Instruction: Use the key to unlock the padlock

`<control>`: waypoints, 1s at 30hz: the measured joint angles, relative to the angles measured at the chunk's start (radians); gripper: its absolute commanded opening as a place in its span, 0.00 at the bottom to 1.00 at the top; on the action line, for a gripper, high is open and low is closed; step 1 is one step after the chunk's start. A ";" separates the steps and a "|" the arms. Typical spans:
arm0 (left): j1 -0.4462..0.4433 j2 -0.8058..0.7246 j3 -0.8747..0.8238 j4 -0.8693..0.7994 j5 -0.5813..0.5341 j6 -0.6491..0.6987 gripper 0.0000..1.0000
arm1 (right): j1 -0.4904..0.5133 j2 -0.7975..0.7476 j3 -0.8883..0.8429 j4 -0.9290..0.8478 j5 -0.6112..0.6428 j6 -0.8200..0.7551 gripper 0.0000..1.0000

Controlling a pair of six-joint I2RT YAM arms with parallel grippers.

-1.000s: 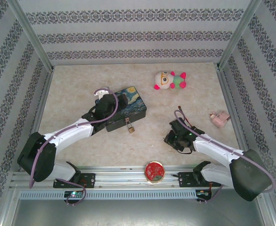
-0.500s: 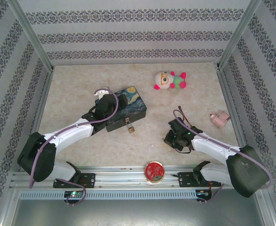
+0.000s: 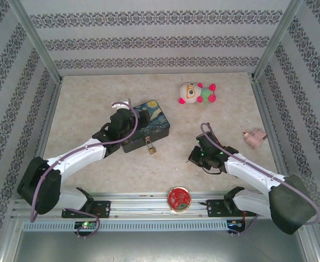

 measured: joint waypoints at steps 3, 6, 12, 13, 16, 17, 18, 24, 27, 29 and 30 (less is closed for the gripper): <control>0.000 -0.032 -0.036 0.047 0.064 0.043 0.99 | -0.009 -0.021 0.036 -0.002 -0.029 -0.023 0.00; 0.000 -0.065 -0.090 0.107 0.117 0.074 0.99 | -0.023 -0.031 0.087 -0.019 -0.056 -0.053 0.00; 0.000 -0.107 -0.158 0.208 0.191 0.127 0.99 | -0.048 -0.054 0.229 -0.061 -0.099 -0.124 0.00; 0.000 -0.111 -0.164 0.225 0.201 0.136 0.99 | -0.051 -0.056 0.248 -0.062 -0.103 -0.131 0.00; 0.000 -0.120 -0.179 0.286 0.241 0.173 0.99 | -0.066 -0.058 0.311 -0.069 -0.129 -0.153 0.00; 0.000 -0.122 -0.185 0.309 0.258 0.188 0.99 | -0.068 -0.057 0.331 -0.072 -0.140 -0.156 0.00; 0.000 -0.122 -0.192 0.330 0.277 0.204 0.99 | -0.070 -0.056 0.354 -0.077 -0.151 -0.157 0.00; -0.065 -0.095 -0.216 0.436 0.356 0.348 0.96 | -0.074 -0.031 0.466 -0.071 -0.214 -0.166 0.00; -0.136 -0.044 -0.209 0.470 0.370 0.428 0.95 | -0.074 -0.018 0.496 -0.057 -0.243 -0.175 0.00; -0.175 0.010 -0.195 0.491 0.374 0.472 0.92 | -0.074 -0.010 0.506 -0.045 -0.260 -0.175 0.00; -0.188 0.038 -0.188 0.509 0.377 0.487 0.89 | -0.074 -0.007 0.507 -0.037 -0.267 -0.175 0.00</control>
